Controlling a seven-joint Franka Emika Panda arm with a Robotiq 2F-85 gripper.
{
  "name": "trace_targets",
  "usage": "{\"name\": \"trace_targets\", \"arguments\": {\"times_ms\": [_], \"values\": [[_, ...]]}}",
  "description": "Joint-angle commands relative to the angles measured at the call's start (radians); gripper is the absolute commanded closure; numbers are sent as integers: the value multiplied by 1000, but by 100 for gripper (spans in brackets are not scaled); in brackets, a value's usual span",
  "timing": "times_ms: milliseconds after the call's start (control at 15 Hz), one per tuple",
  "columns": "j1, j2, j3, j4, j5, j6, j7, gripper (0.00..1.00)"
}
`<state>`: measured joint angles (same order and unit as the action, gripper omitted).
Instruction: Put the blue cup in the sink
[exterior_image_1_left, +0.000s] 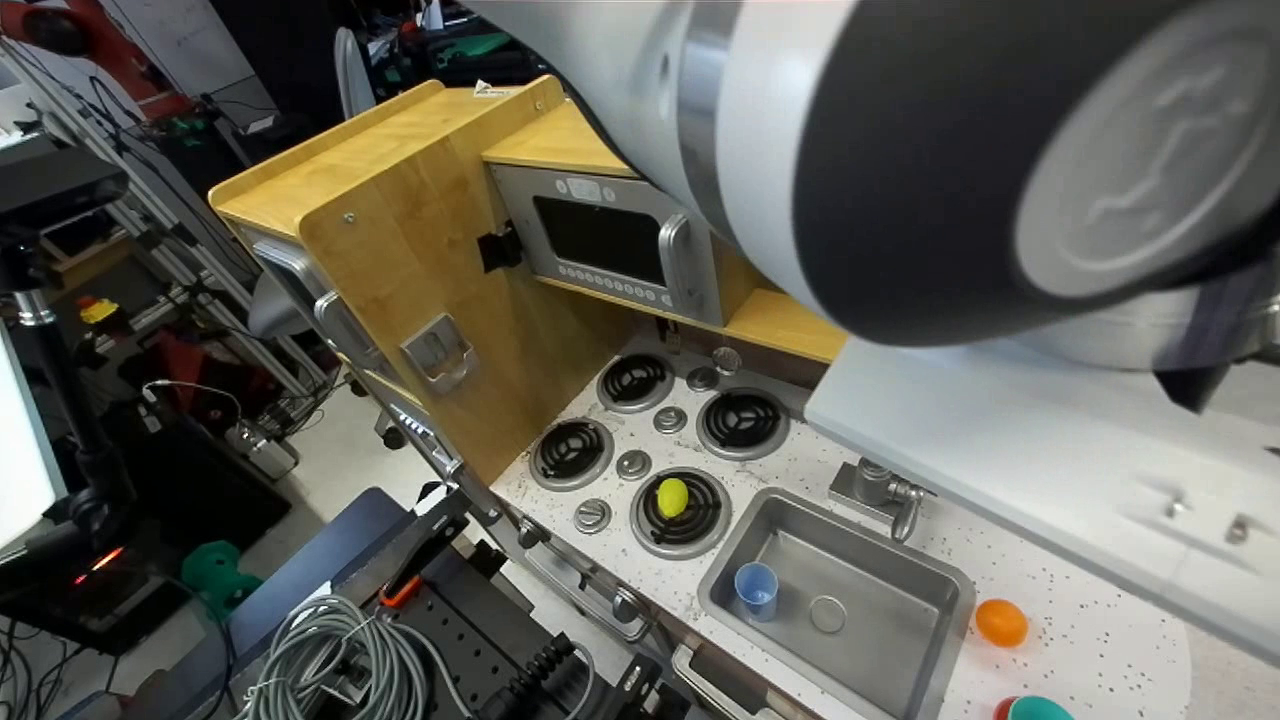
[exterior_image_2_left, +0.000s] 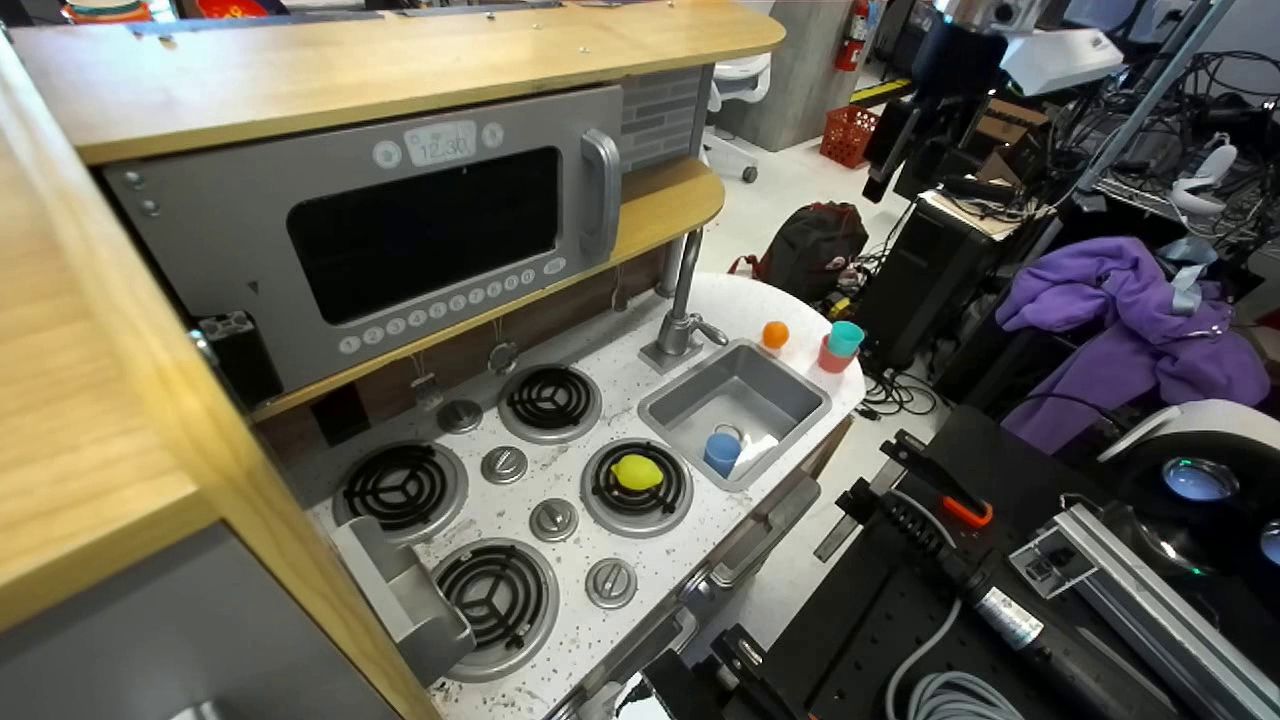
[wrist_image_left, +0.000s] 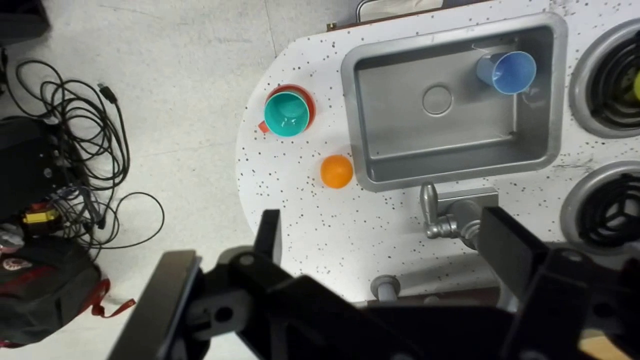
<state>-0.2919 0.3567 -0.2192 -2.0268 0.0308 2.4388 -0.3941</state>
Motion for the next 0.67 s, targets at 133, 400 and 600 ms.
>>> {"name": "trace_targets", "arguments": {"times_ms": [133,400,600], "values": [[-82,166,45,140,43,1,-2,0],[-124,277,71,221,45,-15,-5,0],[-134,350,74,268,25,-6,10,0]]}}
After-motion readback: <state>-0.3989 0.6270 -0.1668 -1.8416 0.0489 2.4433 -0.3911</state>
